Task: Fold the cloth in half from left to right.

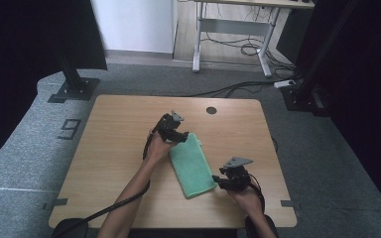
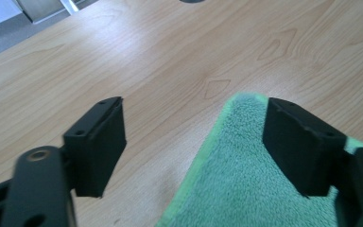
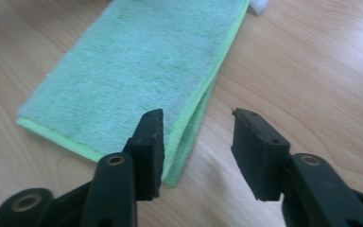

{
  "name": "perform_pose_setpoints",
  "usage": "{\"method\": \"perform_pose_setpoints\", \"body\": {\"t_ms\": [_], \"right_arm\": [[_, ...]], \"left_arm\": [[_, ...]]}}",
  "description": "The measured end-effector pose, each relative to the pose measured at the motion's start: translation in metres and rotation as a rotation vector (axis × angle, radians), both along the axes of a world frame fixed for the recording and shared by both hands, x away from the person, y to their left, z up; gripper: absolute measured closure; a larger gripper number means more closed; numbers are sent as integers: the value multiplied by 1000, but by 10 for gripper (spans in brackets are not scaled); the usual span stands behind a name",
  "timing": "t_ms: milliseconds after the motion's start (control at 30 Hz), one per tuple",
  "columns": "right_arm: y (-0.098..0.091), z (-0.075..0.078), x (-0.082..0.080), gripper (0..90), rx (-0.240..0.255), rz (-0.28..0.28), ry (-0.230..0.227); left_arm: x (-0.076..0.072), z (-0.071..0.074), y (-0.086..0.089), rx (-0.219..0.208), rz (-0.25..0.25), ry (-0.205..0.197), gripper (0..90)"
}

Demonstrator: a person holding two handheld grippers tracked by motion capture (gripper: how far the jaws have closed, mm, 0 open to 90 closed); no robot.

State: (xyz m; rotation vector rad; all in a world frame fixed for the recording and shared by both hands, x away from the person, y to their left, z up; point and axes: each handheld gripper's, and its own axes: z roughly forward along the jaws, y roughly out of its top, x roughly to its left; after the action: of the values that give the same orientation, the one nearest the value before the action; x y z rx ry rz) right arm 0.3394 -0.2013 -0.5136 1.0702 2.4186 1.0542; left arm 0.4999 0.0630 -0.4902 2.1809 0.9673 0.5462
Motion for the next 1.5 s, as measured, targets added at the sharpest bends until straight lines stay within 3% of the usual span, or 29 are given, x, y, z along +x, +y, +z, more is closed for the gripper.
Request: {"method": "perform_pose_setpoints", "body": {"t_ms": [67, 233, 500, 700, 800, 900, 967, 1167, 1500], "right_arm": [[-1, 0, 2, 494, -3, -9, 1], [0, -1, 9, 425, -11, -8, -1], [1, -11, 18, 360, -44, 12, 12], [-1, -19, 19, 346, -81, 19, 18], [0, -22, 19, 340, -97, 33, 25], [3, -24, 17, 340, -96, 45, 24], [5, -25, 16, 340, -94, 53, 24], [18, -26, 8, 338, -88, 94, 27], [48, -27, 5, 321, -84, 144, 23]], "left_arm": [[-3, 1, 4, -20, -15, 12, 206], [-18, -5, 11, -19, -43, 33, 168], [-54, -22, 26, -25, -74, 72, 143], [-78, -38, 29, -9, -82, 106, 135], [-87, -43, 28, 25, -74, 101, 134], [-89, -49, 29, 54, -66, 99, 134], [-88, -51, 31, 35, -55, 110, 132], [-85, -52, 42, 25, -28, 105, 130], [-73, -52, 68, 7, 0, 128, 124]]}}
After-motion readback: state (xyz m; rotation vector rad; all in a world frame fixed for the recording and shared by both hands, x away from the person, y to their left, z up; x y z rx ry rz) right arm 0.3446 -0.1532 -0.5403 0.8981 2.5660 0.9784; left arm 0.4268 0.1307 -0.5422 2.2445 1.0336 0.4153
